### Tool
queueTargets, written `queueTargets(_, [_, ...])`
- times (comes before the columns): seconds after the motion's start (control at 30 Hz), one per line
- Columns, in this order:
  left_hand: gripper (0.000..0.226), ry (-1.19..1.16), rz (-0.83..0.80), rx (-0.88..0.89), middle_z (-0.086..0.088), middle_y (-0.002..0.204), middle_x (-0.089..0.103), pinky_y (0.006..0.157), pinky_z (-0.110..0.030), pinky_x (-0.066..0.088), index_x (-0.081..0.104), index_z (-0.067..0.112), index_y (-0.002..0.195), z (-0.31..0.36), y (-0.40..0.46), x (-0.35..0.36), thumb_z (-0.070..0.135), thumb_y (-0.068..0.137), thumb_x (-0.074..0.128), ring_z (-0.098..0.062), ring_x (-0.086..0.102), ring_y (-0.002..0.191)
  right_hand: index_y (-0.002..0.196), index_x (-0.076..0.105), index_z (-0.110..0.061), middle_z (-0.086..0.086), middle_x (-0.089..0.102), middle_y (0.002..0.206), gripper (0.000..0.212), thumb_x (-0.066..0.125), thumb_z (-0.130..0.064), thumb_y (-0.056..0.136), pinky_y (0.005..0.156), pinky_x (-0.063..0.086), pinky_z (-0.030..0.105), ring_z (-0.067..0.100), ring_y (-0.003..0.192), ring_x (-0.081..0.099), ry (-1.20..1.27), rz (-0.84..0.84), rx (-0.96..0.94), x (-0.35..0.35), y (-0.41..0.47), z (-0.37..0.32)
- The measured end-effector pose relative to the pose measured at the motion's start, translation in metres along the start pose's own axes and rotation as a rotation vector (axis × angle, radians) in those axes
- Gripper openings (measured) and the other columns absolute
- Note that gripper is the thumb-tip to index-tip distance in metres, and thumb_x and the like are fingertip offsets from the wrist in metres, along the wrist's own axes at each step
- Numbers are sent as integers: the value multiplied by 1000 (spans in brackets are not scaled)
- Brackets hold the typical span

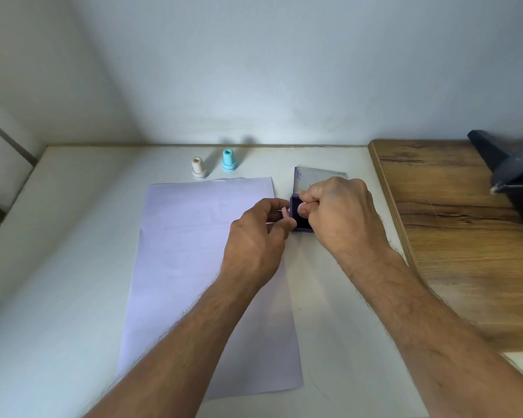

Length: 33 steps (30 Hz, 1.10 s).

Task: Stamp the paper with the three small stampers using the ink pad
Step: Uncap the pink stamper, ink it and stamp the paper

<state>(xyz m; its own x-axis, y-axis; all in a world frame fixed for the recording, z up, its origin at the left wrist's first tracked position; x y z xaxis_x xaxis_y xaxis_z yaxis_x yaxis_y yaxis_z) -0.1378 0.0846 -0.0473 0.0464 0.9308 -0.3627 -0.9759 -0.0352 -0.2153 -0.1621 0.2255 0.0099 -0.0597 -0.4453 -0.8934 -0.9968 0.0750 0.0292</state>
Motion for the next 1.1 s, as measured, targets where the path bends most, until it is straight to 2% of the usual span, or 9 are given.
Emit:
queueTargets(0.07, [23, -2, -5, 3, 12, 103, 73, 87, -30, 56, 66, 29, 116, 0, 0, 0, 24, 94, 62, -10, 69, 97, 91, 75, -4, 5, 73, 84, 11, 67, -6, 84, 70, 60, 39, 21, 77, 68, 44, 0, 34, 0, 1, 6])
queueTargets(0.23, [25, -2, -24, 20, 12, 103, 72, 86, -28, 55, 65, 30, 118, 0, -2, 2, 24, 94, 61, -9, 69, 95, 98, 77, -16, -19, 53, 65, 12, 69, -16, 90, 55, 40, 8, -7, 56, 46, 176, -55, 108, 4, 3, 16])
queueTargets(0.37, [22, -92, -38, 3, 16, 96, 71, 76, -16, 55, 66, 28, 112, -2, -2, 3, 15, 95, 60, -3, 72, 79, 90, 75, -4, 4, 74, 86, 9, 68, -6, 84, 75, 61, 38, 17, 76, 68, 84, -17, 52, 2, 2, 7])
queueTargets(0.57, [24, -147, -56, 3, 16, 97, 71, 67, -7, 50, 66, 25, 113, -2, -3, 5, 11, 96, 58, 1, 70, 75, 95, 77, -10, 0, 75, 86, 11, 71, -9, 85, 80, 59, 33, 12, 72, 62, 113, 9, 72, 0, 1, 11])
queueTargets(0.67, [23, -138, -55, 1, 15, 96, 71, 72, -10, 53, 66, 27, 112, -3, -2, 5, 12, 96, 58, 0, 71, 75, 92, 72, 0, 14, 74, 90, 13, 69, -3, 80, 75, 60, 48, 31, 83, 70, 77, 30, 47, 2, 2, 6])
queueTargets(0.73, [24, -132, -59, 5, 16, 97, 71, 72, -10, 53, 66, 28, 113, -3, -2, 6, 12, 96, 58, 1, 71, 75, 92, 74, -3, 4, 72, 78, 11, 70, -5, 81, 77, 60, 44, 28, 80, 69, 95, 16, 71, 2, 4, 10])
queueTargets(0.83, [25, -151, -57, 7, 16, 96, 70, 68, -7, 51, 67, 26, 112, -3, -2, 5, 10, 95, 59, -2, 71, 78, 95, 77, -16, -20, 51, 65, 12, 71, -11, 85, 74, 56, 27, 2, 64, 55, 150, -8, 100, 3, 4, 19])
queueTargets(0.97, [22, -310, 19, -19, 2, 97, 75, 74, -18, 58, 71, 20, 108, -5, -1, -9, 7, 91, 64, -9, 72, 86, 105, 76, -22, -8, 72, 91, 19, 70, -18, 88, 74, 52, 23, 6, 78, 59, 174, 38, 71, 0, 2, 21])
queueTargets(1.1, [22, -376, 85, -18, 1, 95, 76, 82, -28, 60, 73, 20, 104, -7, 0, -35, 7, 87, 72, -6, 72, 80, 105, 77, -25, -7, 75, 101, 21, 75, -25, 84, 82, 50, 23, 7, 91, 63, 279, 60, 100, -1, 0, 29])
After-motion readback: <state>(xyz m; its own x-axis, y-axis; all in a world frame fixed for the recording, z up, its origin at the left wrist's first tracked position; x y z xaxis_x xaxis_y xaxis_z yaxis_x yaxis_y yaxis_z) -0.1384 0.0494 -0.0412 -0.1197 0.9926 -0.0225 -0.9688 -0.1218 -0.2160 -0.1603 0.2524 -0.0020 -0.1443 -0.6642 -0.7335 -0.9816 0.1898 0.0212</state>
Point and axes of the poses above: each hand's wrist, its own y-axis towards the middle knuckle, its own x-axis out of the palm, z = x × y, the point moved 10 cm from there along y, towards the middle knuckle
